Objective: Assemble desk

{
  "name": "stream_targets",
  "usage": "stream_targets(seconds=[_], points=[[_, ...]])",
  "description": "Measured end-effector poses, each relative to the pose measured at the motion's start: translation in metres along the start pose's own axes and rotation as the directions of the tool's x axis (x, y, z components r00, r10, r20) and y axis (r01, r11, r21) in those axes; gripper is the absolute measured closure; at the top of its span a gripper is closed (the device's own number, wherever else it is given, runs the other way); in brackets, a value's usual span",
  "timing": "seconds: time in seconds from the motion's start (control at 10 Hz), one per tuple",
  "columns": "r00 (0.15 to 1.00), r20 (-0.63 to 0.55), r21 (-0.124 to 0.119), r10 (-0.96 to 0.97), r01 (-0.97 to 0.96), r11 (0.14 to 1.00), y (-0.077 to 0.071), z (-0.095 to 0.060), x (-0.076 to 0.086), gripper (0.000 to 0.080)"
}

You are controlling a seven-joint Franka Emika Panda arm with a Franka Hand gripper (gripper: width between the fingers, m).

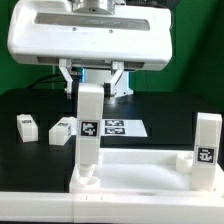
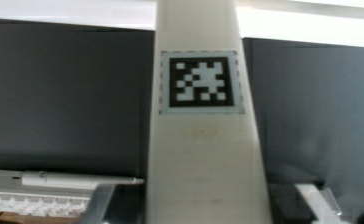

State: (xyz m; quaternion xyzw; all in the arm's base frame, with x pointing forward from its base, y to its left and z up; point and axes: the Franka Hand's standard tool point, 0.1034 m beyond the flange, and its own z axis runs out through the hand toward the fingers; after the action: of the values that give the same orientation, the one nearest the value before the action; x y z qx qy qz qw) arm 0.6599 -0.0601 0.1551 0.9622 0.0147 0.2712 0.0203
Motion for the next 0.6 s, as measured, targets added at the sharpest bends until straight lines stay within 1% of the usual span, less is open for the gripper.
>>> stream_targets(seconds=[0.2,0.4,0.6], points=[[1.0,0.002,0.0,0.0,0.0,1.0,0.0,0.001,-0.001,0.0509],[1.0,0.003,0.0,-0.003,0.003,1.0,-0.003,0.003,-0.009,0.0509],[1.0,0.01,0.0,-0.003,0.003,1.0,-0.003,0.005,-0.013,0.0509]])
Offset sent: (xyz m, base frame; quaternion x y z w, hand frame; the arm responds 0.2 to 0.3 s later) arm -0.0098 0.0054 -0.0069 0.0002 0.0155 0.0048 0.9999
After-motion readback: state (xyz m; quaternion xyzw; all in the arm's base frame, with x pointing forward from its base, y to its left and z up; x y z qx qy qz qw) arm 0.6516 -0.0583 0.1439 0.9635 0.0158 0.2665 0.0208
